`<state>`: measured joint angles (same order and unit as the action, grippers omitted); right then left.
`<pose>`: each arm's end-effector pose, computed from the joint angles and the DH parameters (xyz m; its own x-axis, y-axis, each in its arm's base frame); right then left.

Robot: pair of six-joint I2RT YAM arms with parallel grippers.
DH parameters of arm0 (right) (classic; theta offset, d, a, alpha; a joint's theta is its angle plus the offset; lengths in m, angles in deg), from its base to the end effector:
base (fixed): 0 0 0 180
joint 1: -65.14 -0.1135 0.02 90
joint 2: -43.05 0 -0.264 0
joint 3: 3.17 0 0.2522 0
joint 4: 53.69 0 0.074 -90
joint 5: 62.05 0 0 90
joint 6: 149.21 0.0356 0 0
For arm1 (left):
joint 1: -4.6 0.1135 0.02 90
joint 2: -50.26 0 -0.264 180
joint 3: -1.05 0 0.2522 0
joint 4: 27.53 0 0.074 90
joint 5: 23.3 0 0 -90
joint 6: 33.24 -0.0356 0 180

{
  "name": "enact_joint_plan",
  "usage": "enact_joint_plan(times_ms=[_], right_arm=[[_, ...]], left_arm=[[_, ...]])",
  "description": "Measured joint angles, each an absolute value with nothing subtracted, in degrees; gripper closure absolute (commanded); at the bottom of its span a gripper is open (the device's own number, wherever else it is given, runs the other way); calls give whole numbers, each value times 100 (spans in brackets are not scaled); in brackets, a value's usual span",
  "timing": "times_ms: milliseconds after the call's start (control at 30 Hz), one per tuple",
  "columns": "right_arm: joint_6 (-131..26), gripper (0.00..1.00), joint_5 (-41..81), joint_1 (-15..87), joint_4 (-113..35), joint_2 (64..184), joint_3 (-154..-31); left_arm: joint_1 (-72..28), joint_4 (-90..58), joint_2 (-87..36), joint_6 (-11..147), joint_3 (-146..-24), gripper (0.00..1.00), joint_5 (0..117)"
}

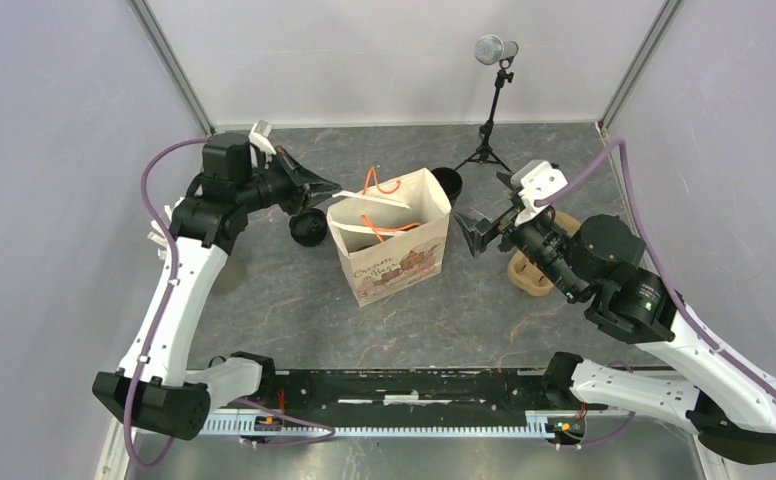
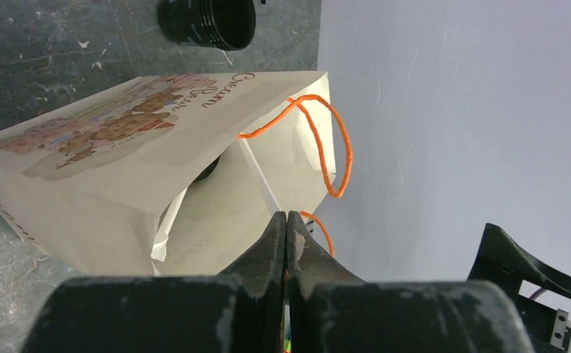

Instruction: Pack the takeout coffee

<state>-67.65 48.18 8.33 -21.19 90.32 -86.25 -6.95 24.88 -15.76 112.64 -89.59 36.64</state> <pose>0.0938 0.1210 0.4612 0.1188 -0.0700 -0.9905 -0.5852 0.8009 -0.1268 0.2264 -0.0645 0.4109 -0.7591 -0.5762 -0.3029 -0.0374 0.5032 -0.8634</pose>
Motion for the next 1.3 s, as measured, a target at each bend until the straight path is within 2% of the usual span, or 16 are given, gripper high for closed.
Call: enact_joint_plan(times_ms=[67, 167, 267, 400, 467, 500, 733, 867, 1300], right_arm=[[-6765, 3, 4816, 833, -2119, 9041, -8625], [-6763, 3, 4814, 833, -2123, 9056, -8625], [-6746, 3, 4814, 833, -2123, 9109, -8625], [-6628, 3, 4807, 833, -2117, 9189, -8625], [-6497, 3, 4790, 833, -2062, 9242, -8641], [-6440, 3, 4790, 833, -2016, 9272, -8658], [-5699, 3, 4827, 833, -1341, 9664, -8837], [-5299, 3, 4886, 833, -1245, 9633, -8833], [-4138, 3, 5564, 833, -925, 9443, -8855]], left_arm=[[-769, 2372, -1554, 11273, -8809, 84, 3688], [-839, 2276, -1491, 11325, -8479, 76, 3777], [-863, 2370, -1482, 11327, -8356, 55, 3836], [-863, 2816, -1539, 11093, -8739, 39, 3959], [-863, 3111, -1644, 10879, -9220, 23, 4007], [-863, 3198, -1685, 10790, -9429, 1, 4031], [-863, 4031, -1810, 9887, -11139, 0, 4273], [-863, 4173, -1633, 9419, -11681, 0, 4295], [-865, 3872, 861, 8936, -10100, 0, 4444]])
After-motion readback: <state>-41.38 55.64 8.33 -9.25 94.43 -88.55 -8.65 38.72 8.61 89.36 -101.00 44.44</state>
